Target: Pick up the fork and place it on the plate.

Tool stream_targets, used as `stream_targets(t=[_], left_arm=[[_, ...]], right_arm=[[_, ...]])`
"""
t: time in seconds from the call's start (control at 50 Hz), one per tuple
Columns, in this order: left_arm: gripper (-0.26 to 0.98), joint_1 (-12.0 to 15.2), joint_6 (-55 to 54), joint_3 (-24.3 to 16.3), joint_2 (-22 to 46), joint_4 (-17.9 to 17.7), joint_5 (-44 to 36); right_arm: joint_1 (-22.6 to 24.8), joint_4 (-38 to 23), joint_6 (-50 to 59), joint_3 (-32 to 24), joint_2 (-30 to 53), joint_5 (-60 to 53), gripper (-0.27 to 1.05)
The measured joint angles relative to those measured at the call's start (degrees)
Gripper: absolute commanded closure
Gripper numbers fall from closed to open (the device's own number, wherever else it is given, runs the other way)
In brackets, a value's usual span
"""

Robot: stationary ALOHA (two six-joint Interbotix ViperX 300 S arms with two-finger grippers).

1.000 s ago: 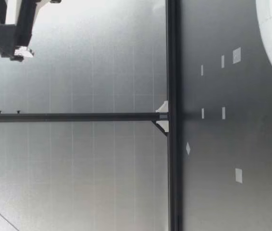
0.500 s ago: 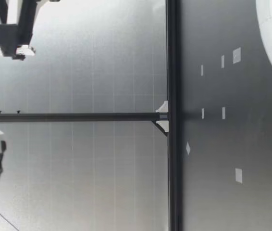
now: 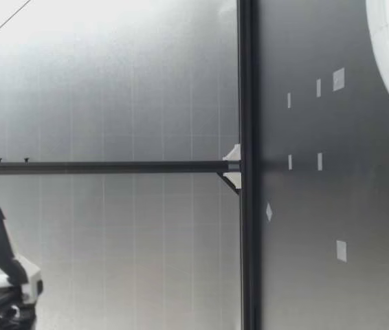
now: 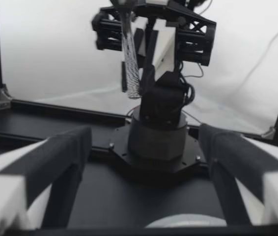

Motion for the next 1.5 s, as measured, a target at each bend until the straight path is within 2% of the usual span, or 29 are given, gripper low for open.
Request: stream_targets(t=[0.1, 0.26, 0.36, 0.52, 0.64, 0.84, 0.96, 1.32, 1.5], left_arm=[[-0.16, 0.0, 0.0, 0.35, 0.09, -0.09, -0.18], [-0.16, 0.0, 0.0, 0.62, 0.09, -0.18, -0.18], [-0.16, 0.0, 0.0, 0.7, 0.09, -0.18, -0.18], [-0.16, 0.0, 0.0, 1.32, 0.09, -0.26, 0.09], [-0.16, 0.0, 0.0, 1.58, 0.09, -0.26, 0.09], [-0.16, 0.0, -0.09, 1.85, 0.18, -0.26, 0.18], [-0.16, 0.0, -0.09, 1.93, 0.26, -0.35, 0.18], [-0.16, 0.0, -3.08, 2.02, 0.79, -0.09, 0.09], [-0.16, 0.0, -3.08, 2.29, 0.79, 0.62, -0.35]], right_arm=[[0.18, 3.16, -0.7, 1.85, -0.88, 7.03, 0.84], [4.48, 5.8, -7.03, 4.04, 1.49, 13.62, 0.84], [6.15, 5.71, -13.62, 4.13, 3.16, 17.05, 0.84], [6.24, 4.31, -24.26, 5.27, 5.19, 22.24, 0.84], [6.24, 0.62, -29.0, 7.38, 5.19, 23.12, 0.84], [6.24, -7.21, -29.88, 10.28, 6.5, 23.55, 0.84], [6.24, -9.4, -30.06, 11.78, 7.82, 23.64, 0.84], [6.24, -4.83, -30.06, 13.8, 13.97, 18.9, 0.84], [6.24, -4.48, -29.18, 15.29, 15.56, 17.31, 0.84]])
